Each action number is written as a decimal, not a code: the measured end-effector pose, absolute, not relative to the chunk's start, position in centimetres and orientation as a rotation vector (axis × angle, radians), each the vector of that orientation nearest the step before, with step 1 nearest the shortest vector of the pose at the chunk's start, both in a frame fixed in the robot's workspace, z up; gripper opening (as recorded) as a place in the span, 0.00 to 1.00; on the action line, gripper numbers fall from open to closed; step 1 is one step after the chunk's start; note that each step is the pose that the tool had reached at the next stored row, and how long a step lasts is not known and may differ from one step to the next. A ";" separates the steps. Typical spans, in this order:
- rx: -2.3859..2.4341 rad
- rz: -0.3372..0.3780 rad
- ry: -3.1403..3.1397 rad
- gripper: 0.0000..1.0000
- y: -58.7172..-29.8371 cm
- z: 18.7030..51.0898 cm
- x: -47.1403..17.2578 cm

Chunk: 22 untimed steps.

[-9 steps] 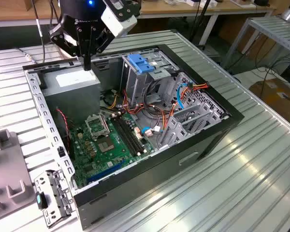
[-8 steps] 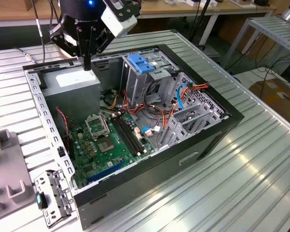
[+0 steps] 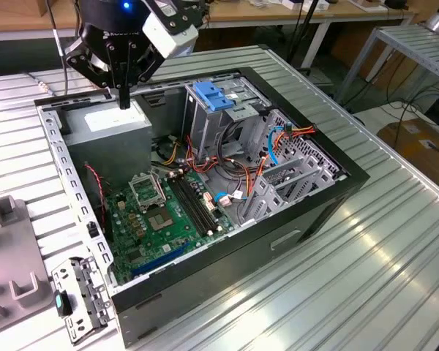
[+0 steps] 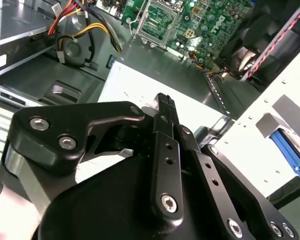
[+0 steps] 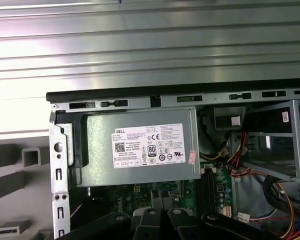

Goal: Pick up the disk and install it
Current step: 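Reach for the disk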

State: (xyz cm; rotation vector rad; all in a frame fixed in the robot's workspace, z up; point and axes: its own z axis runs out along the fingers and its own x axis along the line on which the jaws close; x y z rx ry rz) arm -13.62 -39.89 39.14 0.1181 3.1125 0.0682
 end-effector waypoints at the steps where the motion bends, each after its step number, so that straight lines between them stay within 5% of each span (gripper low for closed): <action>1: 0.118 0.069 3.112 0.11 -39.9 39.1 -13.8; 22: 0.118 0.075 3.115 0.11 -39.9 38.9 -16.7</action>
